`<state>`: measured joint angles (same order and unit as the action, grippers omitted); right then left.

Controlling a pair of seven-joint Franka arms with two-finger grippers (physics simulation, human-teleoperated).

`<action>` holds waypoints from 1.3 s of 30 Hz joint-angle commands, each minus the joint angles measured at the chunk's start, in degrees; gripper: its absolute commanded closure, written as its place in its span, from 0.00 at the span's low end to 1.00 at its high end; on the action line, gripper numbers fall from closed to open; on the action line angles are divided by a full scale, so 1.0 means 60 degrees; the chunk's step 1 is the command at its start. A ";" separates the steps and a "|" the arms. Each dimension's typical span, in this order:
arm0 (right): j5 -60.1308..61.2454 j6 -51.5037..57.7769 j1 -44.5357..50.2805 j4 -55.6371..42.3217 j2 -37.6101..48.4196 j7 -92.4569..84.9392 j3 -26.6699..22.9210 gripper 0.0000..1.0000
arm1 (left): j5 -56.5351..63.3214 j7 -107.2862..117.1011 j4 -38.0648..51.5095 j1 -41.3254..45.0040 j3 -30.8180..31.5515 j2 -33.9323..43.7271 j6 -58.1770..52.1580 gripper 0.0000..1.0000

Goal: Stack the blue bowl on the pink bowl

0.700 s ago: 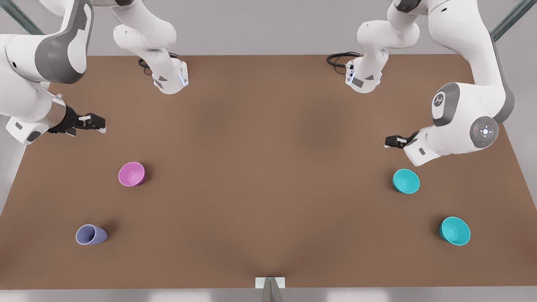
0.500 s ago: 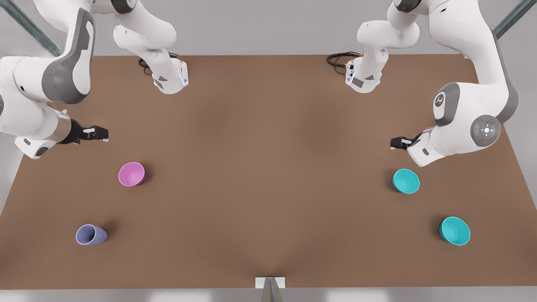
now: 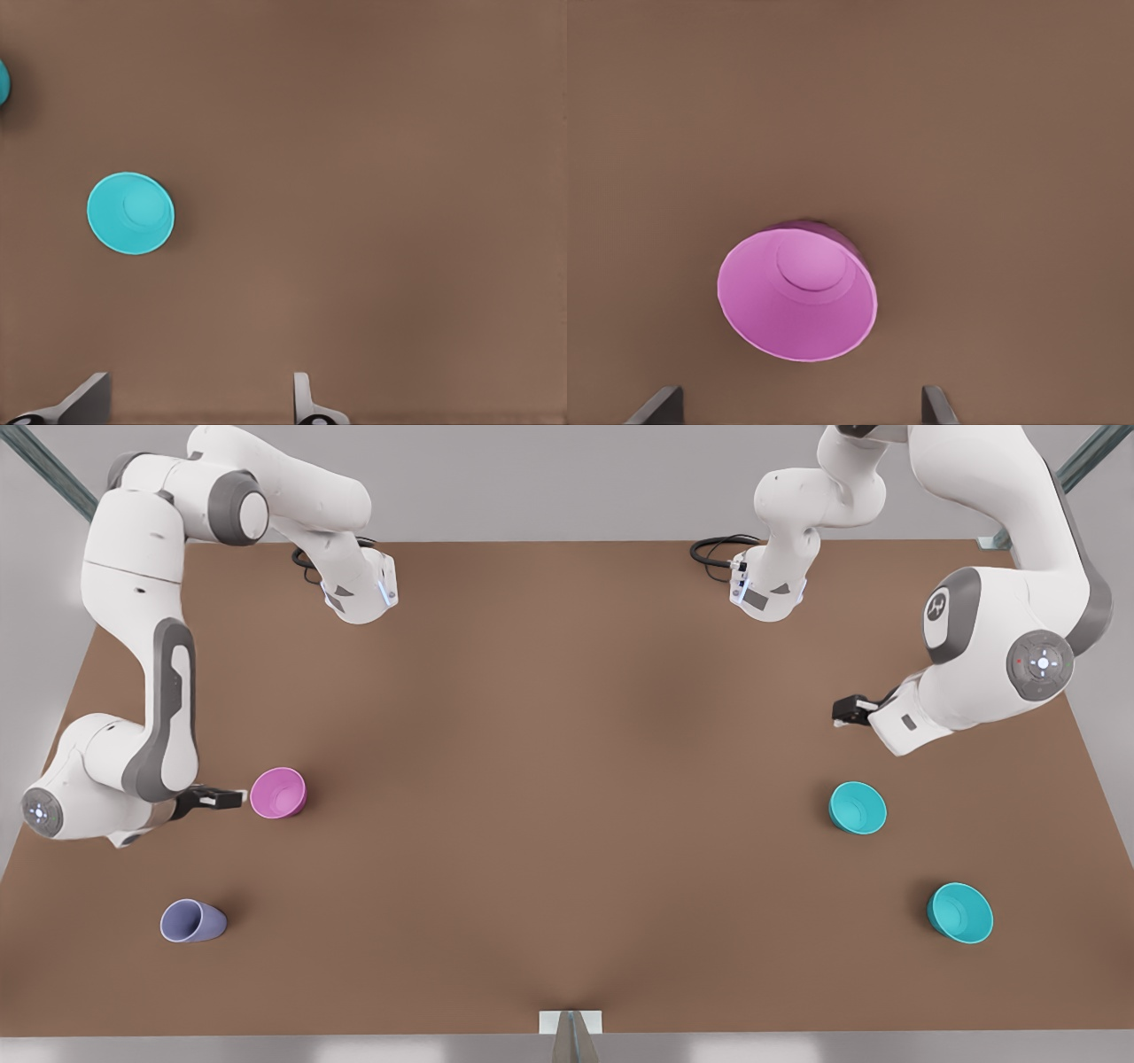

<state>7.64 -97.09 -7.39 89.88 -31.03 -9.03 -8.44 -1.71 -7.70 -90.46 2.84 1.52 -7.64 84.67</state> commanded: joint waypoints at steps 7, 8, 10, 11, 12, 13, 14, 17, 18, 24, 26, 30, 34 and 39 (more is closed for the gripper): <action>0.1172 -0.4722 -0.0350 0.3111 0.1025 -0.2289 0.0000 0.00 | 0.0007 -0.0050 -0.0055 0.0010 0.0054 0.0014 -0.0314 0.00; 0.1187 -0.5132 -0.0365 0.3477 0.1040 -0.2435 0.0000 0.00 | 0.0007 -0.0065 -0.0055 -0.0048 0.0040 -0.0016 -0.0343 0.00; 0.1348 -0.5528 -0.0365 0.3844 0.0996 -0.2450 0.0000 0.00 | 0.0022 -0.0065 -0.0055 -0.0063 0.0040 -0.0089 -0.0299 0.00; 0.1348 -0.5616 -0.0350 0.3990 0.0938 -0.2450 0.0000 0.00 | 0.0022 -0.0079 -0.0055 -0.0077 0.0040 -0.0089 -0.0299 0.00; 0.1348 -0.5616 -0.0350 0.4181 0.0923 -0.2465 0.0000 0.00 | 0.0022 -0.0079 -0.0055 -0.0077 0.0040 -0.0089 -0.0313 0.00; 0.1348 -0.5631 -0.0350 0.4254 0.0850 -0.2450 0.0000 0.00 | 0.0022 -0.0079 -0.0055 -0.0077 0.0040 -0.0089 -0.0313 0.00; 0.1348 -0.5631 -0.0350 0.4269 0.0777 -0.2450 0.0000 0.00 | 0.0022 -0.0079 -0.0055 -0.0092 0.0040 -0.0089 -0.0313 0.00; 0.1348 -0.5792 -0.0350 0.4357 0.0615 -0.2450 0.0015 0.01 | 0.0022 -0.0094 -0.0069 -0.0092 0.0040 -0.0074 -0.0357 0.00; 0.1348 -0.5792 -0.0350 0.4357 0.0586 -0.2450 0.0015 0.05 | 0.0022 -0.0094 -0.0069 -0.0107 0.0040 -0.0074 -0.0357 0.00; 0.1348 -0.5689 -0.0321 0.4254 0.0454 -0.2435 0.0132 0.79 | 0.0256 -0.0094 -0.0069 -0.0297 0.0025 -0.0001 -0.0431 0.00; 0.1450 -0.5631 -0.0321 0.4240 0.0469 -0.2436 0.0220 0.79 | 0.0271 -0.0079 -0.0040 -0.0195 0.0055 -0.0001 -0.0387 0.00; 0.2490 -0.3684 -0.0189 0.2820 0.0513 -0.2363 0.0849 0.79 | 0.0271 -0.0094 0.0004 -0.0224 0.0055 0.0014 -0.0372 0.00; 0.3619 -0.2657 0.3383 0.0871 0.0440 0.3595 0.0923 0.79 | 0.0300 -0.0094 0.0033 -0.0238 0.0055 0.0014 -0.0035 0.00; 0.2476 -0.2642 0.6812 -0.3801 -0.2840 1.1830 0.0865 0.79 | 0.0314 -0.0094 0.0136 -0.0238 0.0055 0.0087 -0.0020 0.00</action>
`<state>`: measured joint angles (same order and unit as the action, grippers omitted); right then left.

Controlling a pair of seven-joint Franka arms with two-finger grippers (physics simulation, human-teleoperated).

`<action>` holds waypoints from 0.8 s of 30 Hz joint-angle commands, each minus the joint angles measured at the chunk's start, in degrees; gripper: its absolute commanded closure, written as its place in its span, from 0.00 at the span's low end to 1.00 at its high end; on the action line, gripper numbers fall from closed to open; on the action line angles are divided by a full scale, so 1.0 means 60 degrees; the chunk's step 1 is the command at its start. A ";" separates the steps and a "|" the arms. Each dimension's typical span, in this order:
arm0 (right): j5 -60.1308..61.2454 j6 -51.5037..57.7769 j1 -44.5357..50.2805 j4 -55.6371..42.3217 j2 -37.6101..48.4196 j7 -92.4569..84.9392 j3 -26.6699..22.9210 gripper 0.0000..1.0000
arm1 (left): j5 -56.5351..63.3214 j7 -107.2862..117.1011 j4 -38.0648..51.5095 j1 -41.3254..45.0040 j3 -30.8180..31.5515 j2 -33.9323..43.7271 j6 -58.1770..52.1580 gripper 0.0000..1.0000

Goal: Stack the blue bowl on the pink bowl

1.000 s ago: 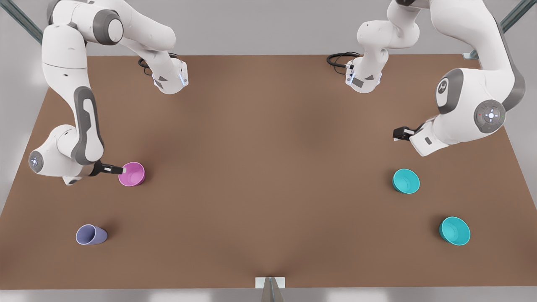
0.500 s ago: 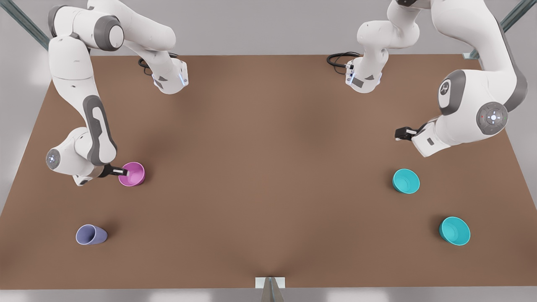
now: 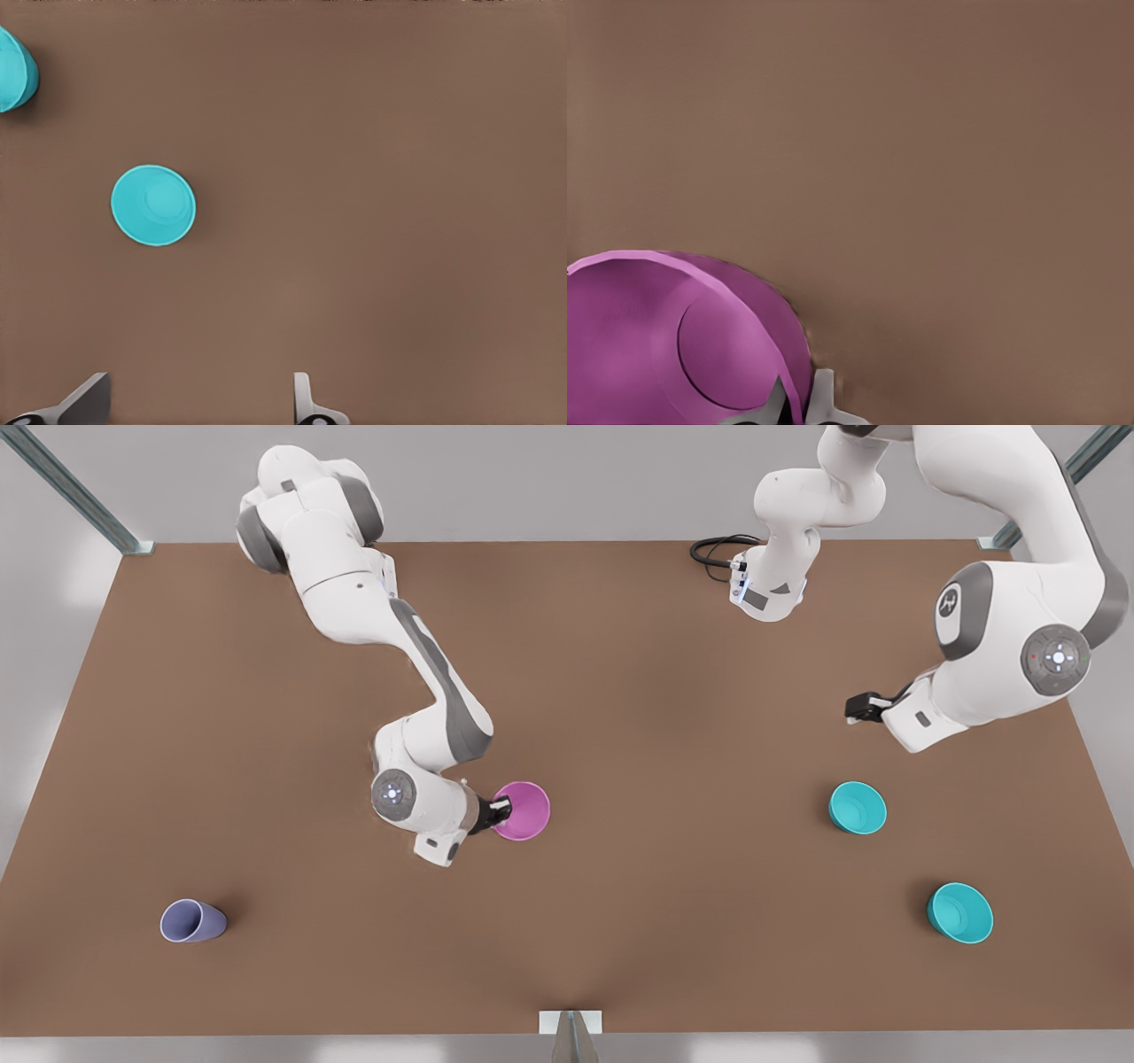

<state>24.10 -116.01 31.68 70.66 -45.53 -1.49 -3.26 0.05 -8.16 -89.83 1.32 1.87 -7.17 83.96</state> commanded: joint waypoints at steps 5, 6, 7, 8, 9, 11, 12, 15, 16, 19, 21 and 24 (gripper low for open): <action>-0.0281 -0.0557 0.1150 -0.1098 -0.1479 1.2202 -0.0043 0.79 | 0.0006 -0.0017 0.0030 -0.0015 -0.0003 0.0389 -0.0164 0.00; -0.0281 -0.0719 0.1253 -0.1098 -0.1655 1.2217 -0.0058 0.79 | -0.0008 -0.0017 0.0030 -0.0015 -0.0003 0.0359 -0.0268 0.00; -0.0281 -0.0850 0.1268 -0.1098 -0.1758 1.2217 -0.0102 0.79 | -0.0023 0.0027 0.0030 0.0014 -0.0003 0.0345 -0.0574 0.00; -0.0281 -0.0895 0.1282 -0.1098 -0.1787 1.2202 -0.0102 0.79 | -0.0023 0.0056 0.0030 0.0029 -0.0003 0.0345 -0.0677 0.00; -0.0281 -0.0909 0.1268 -0.1098 -0.1831 1.2173 -0.0102 0.73 | -0.0023 0.0056 0.0030 0.0014 -0.0003 0.0389 -0.0941 0.00; -0.0618 -0.0924 0.1282 -0.1098 -0.1875 1.2144 -0.0087 0.00 | -0.0038 -0.0030 0.0030 0.0000 -0.0018 -0.0209 -0.1145 0.00; -0.0618 -0.0939 0.1282 -0.1098 -0.1875 1.2144 -0.0087 0.00 | -0.0009 -0.0149 0.0030 -0.0073 -0.0033 -0.0737 -0.1118 0.00; -0.0530 -0.0618 0.0873 -0.1318 -0.0997 1.2158 -0.0102 0.00 | -0.0155 -0.0163 0.0030 -0.0865 -0.0077 -0.1778 0.0727 0.00; -0.0530 0.0071 0.0303 -0.1333 -0.0470 1.1896 -0.0043 0.00 | -0.0126 -0.0134 0.0045 -0.0865 -0.0077 -0.2042 0.1343 0.00; -0.0545 0.2822 -0.1440 -0.1275 0.0732 0.7846 -0.0086 0.00 | -0.0125 -0.0617 0.0792 -0.1436 -0.0106 -0.3419 0.2146 0.00; -0.1845 0.4597 -0.2919 -0.1274 0.0951 0.2675 -0.0598 0.00 | -0.0198 -0.0617 0.0792 -0.1685 -0.0252 -0.4297 0.3583 0.00; -0.2639 0.5741 -0.3844 -0.1011 0.2152 -0.2095 -0.1493 0.00 | -0.0433 -0.1055 0.0792 -0.2007 -0.0340 -0.4694 0.3995 0.00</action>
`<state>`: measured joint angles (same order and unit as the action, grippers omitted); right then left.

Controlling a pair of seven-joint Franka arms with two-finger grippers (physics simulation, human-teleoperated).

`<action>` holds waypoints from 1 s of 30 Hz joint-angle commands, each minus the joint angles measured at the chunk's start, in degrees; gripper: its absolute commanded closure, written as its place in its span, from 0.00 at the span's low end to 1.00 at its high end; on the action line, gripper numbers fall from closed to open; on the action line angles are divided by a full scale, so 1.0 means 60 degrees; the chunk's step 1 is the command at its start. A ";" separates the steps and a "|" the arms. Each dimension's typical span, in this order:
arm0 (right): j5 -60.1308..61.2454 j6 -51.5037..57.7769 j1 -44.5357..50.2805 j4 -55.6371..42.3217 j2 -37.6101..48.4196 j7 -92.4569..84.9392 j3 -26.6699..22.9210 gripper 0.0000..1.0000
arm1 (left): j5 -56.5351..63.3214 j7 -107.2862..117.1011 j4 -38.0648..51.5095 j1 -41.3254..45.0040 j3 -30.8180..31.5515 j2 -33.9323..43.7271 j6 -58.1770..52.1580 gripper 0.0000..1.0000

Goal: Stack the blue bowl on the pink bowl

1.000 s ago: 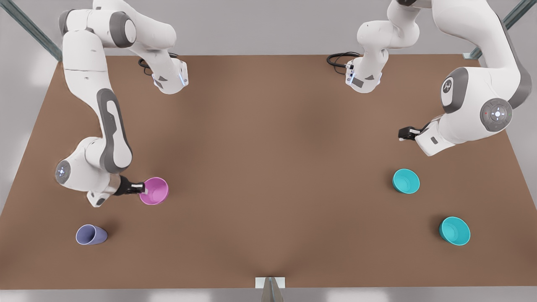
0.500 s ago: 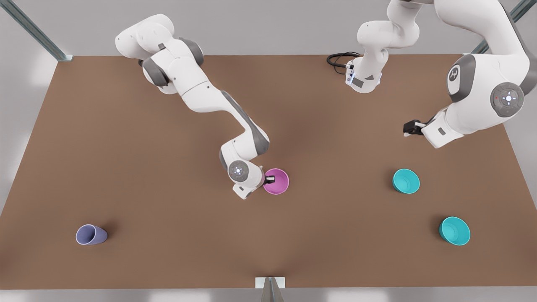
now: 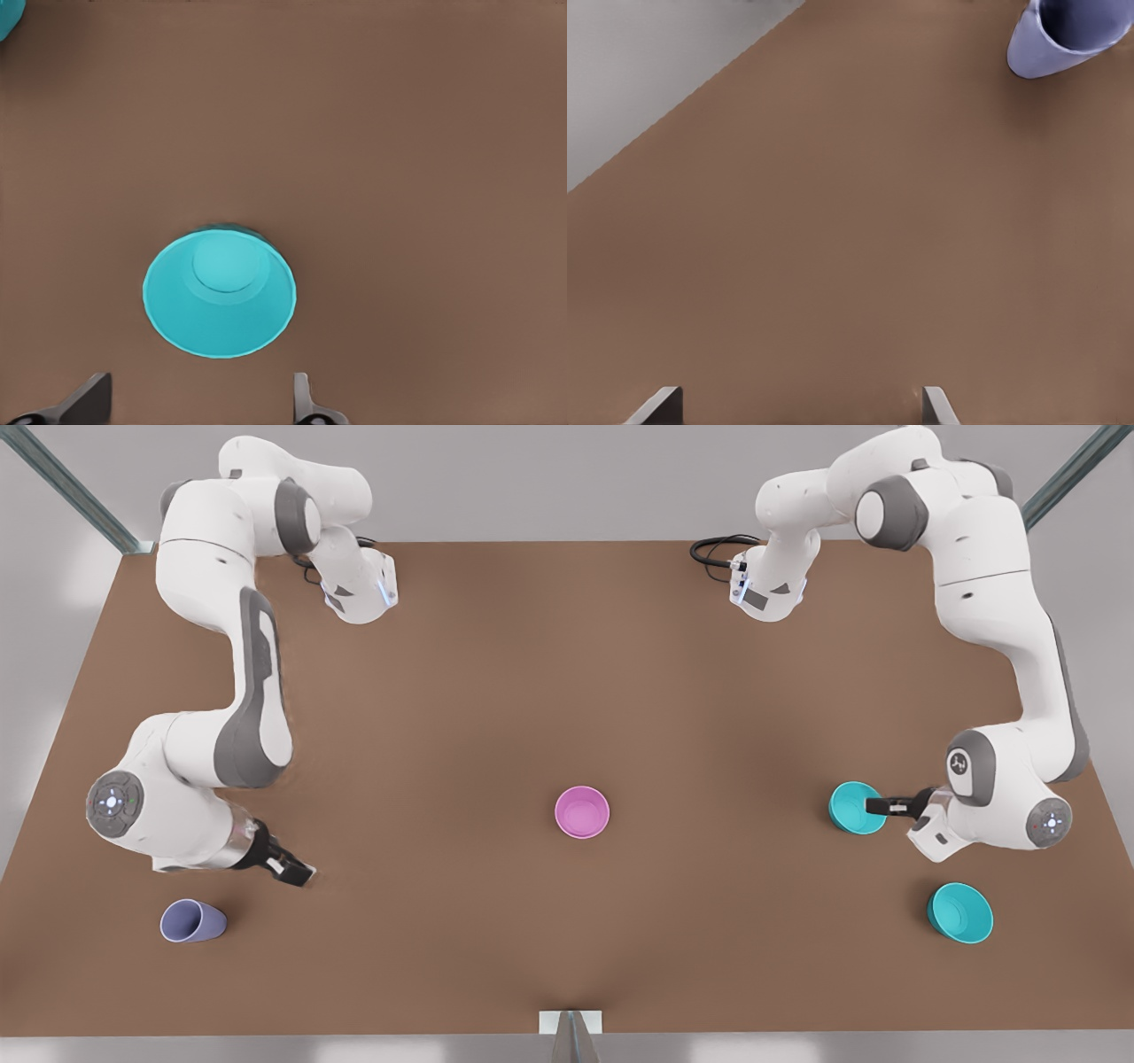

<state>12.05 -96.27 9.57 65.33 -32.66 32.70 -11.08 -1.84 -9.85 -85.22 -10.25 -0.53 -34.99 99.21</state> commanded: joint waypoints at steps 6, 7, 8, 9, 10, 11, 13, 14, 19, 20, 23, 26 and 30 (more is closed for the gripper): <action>-0.1759 0.2774 0.0456 0.2354 0.3745 -0.6754 -0.0088 0.00 | -0.0075 -0.2328 -0.0884 -0.0181 -0.0469 -0.0467 0.2390 0.00; -0.1759 0.2832 0.0427 0.2339 0.3745 -0.6827 -0.0088 0.00 | -0.0075 -0.2328 -0.0943 -0.0181 -0.0469 -0.0496 0.2390 0.00; -0.1759 0.2832 0.0310 0.2339 0.3788 -0.6783 -0.0058 0.00 | -0.0075 -0.2328 -0.1001 -0.0152 -0.0469 -0.0584 0.2390 0.00; -0.1788 0.2832 -0.0070 0.2368 0.4038 -0.6798 0.0263 0.00 | -0.0089 -0.2328 -0.1323 -0.0122 -0.0469 -0.0584 0.2507 0.00; -0.1803 0.2818 -0.0262 0.2456 0.4140 -0.6783 0.0425 0.00 | -0.0089 -0.2328 -0.1382 -0.0093 -0.0469 -0.0584 0.2507 0.00; -0.1817 0.2759 -0.0276 0.2704 0.4388 -0.6754 0.0440 0.00 | -0.0089 -0.2328 -0.1382 -0.0093 -0.0469 -0.0613 0.2507 0.00; -0.1846 0.2686 -0.0276 0.2939 0.4536 -0.6725 0.0454 0.00 | -0.0089 -0.2328 -0.1382 -0.0093 -0.0469 -0.0774 0.2653 0.00; -0.1846 0.2598 -0.0276 0.3071 0.4638 -0.6710 0.0484 0.00 | -0.0089 -0.2328 -0.1382 -0.0093 -0.0469 -0.0818 0.2698 0.01; -0.1846 0.2569 -0.0262 0.3145 0.4609 -0.6725 0.0498 0.00 | -0.0133 -0.2328 -0.1368 -0.0107 -0.0469 -0.1023 0.2712 0.62; -0.1846 0.2583 -0.0262 0.3130 0.4594 -0.6725 0.0498 0.00 | -0.0264 -0.2313 -0.1368 -0.0108 -0.0454 -0.1023 0.2712 0.70; -0.1846 0.2657 -0.0247 0.3101 0.4536 -0.6725 0.0469 0.00 | -0.0602 -0.2313 -0.1353 -0.0122 -0.0454 -0.0994 0.2668 0.79; -0.1832 0.2671 -0.0247 0.3086 0.4536 -0.6739 0.0440 0.00 | -0.0602 -0.2167 -0.1338 0.0214 -0.0425 -0.0570 0.2595 0.79; -0.1832 0.2671 -0.0247 0.3086 0.4536 -0.6739 0.0425 0.00 | -0.1173 -0.0514 -0.0797 0.2029 -0.0440 0.0105 0.1673 0.79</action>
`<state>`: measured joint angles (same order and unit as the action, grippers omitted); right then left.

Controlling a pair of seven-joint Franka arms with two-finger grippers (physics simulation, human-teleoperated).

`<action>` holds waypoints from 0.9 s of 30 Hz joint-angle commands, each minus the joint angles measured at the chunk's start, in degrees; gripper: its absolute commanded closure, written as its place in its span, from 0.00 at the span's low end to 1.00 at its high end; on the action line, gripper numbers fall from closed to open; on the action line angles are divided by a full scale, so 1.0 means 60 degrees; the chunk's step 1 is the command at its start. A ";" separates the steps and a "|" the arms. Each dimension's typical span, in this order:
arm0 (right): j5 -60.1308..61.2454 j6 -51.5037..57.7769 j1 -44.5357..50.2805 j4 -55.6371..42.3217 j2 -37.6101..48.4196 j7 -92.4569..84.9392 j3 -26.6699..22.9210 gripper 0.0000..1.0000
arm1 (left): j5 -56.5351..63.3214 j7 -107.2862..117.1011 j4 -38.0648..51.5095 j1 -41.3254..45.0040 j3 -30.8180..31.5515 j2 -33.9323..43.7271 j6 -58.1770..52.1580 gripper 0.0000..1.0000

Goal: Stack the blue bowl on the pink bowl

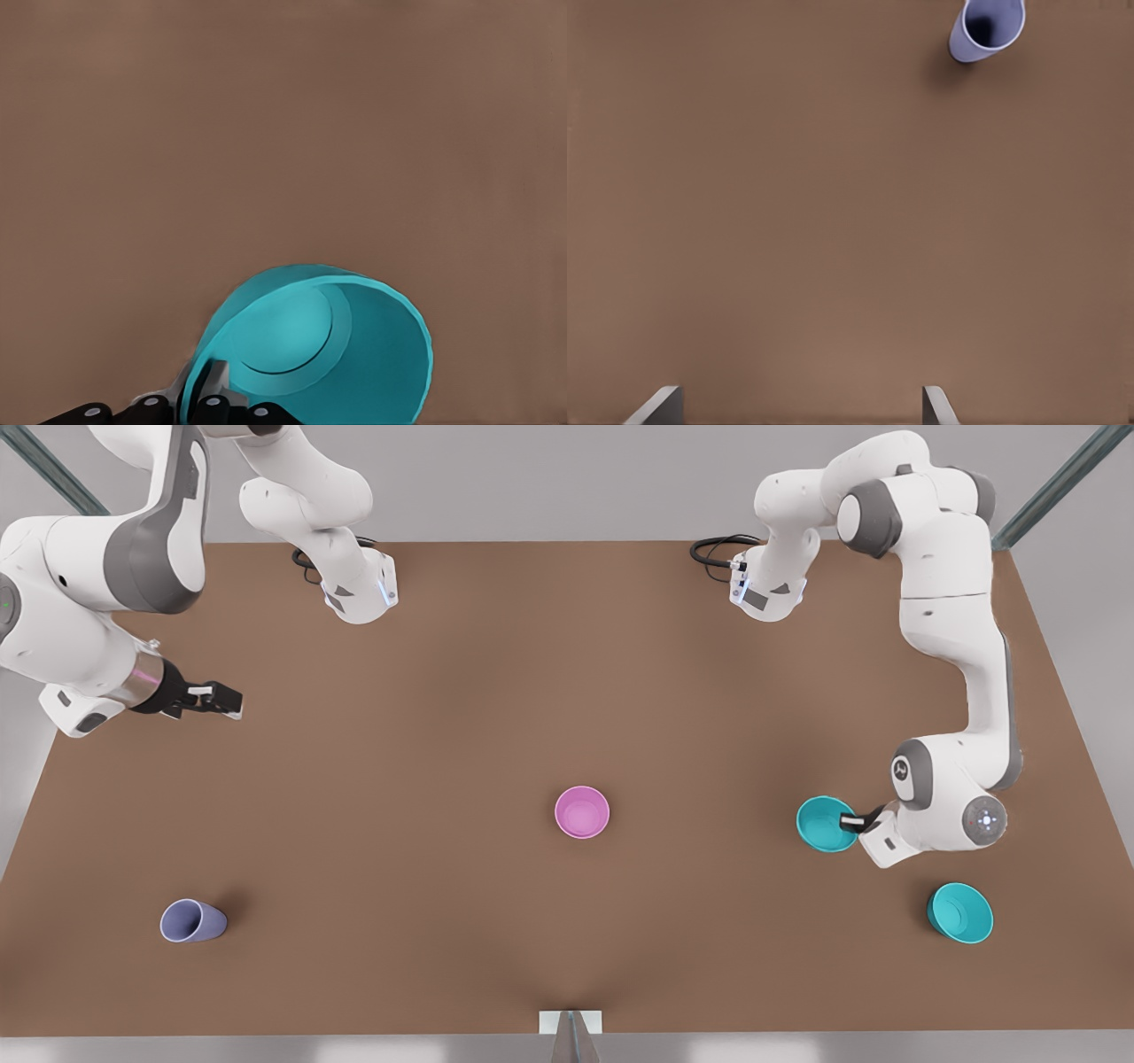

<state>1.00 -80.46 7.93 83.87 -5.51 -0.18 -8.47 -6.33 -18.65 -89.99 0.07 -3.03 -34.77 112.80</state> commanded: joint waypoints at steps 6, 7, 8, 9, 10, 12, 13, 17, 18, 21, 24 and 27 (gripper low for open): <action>-0.0005 0.0035 0.0026 0.0054 0.0010 -0.1245 -0.0009 0.00 | -0.0645 0.7531 0.1785 0.3724 0.1135 -0.0855 -0.1280 0.79; -0.0005 0.0035 0.0026 0.0069 0.0009 -0.1245 -0.0024 0.00 | -0.0674 0.8131 0.1887 0.4149 0.1135 -0.0957 -0.1251 0.79; -0.0005 0.0035 0.0026 0.0069 0.0009 -0.1245 -0.0024 0.00 | -0.0718 0.8747 0.2341 0.4324 0.1223 -0.1221 -0.1250 0.79; -0.0005 0.0035 0.0026 0.0069 0.0009 -0.1245 -0.0024 0.00 | -0.0791 0.9361 0.2912 0.4515 0.1237 -0.1543 -0.1221 0.79; -0.0005 0.0035 0.0026 0.0069 0.0009 -0.1245 -0.0024 0.00 | -0.0966 0.9919 0.3381 0.4691 0.1237 -0.1836 -0.1236 0.79; -0.0005 0.0035 0.0026 0.0069 0.0009 -0.1245 -0.0024 0.00 | -0.1230 1.0198 0.4026 0.4808 0.1237 -0.2291 -0.1221 0.79; -0.0005 0.0050 0.0026 0.0069 0.0009 -0.1245 -0.0024 0.00 | -0.1230 1.0198 0.4026 0.4808 0.1237 -0.2335 -0.1192 0.79; -0.0005 0.0050 0.0026 0.0069 -0.0005 -0.1245 -0.0024 0.00 | -0.1245 1.0198 0.3982 0.4794 0.1237 -0.2540 -0.1207 0.79; -0.0005 0.0050 0.0026 0.0069 -0.0020 -0.1245 -0.0024 0.00 | -0.1260 1.0198 0.3982 0.4808 0.1266 -0.2540 -0.1192 0.79; -0.0005 0.0050 0.0026 0.0069 -0.0035 -0.1245 -0.0024 0.00 | -0.1260 1.0198 0.3982 0.4794 0.1486 -0.2642 -0.0972 0.79; 0.0009 0.0065 0.0026 0.0069 -0.0049 -0.1230 -0.0024 0.00 | -0.1245 1.0183 0.3982 0.4794 0.1486 -0.2686 -0.0958 0.79; 0.0009 0.0065 0.0026 0.0084 -0.0049 -0.1230 -0.0024 0.00 | -0.1245 1.0183 0.4011 0.4764 0.1486 -0.2686 -0.0826 0.79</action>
<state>1.01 -80.13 8.09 84.36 -5.88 -5.97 -8.57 -13.57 26.32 -66.00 28.67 5.89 -50.97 107.10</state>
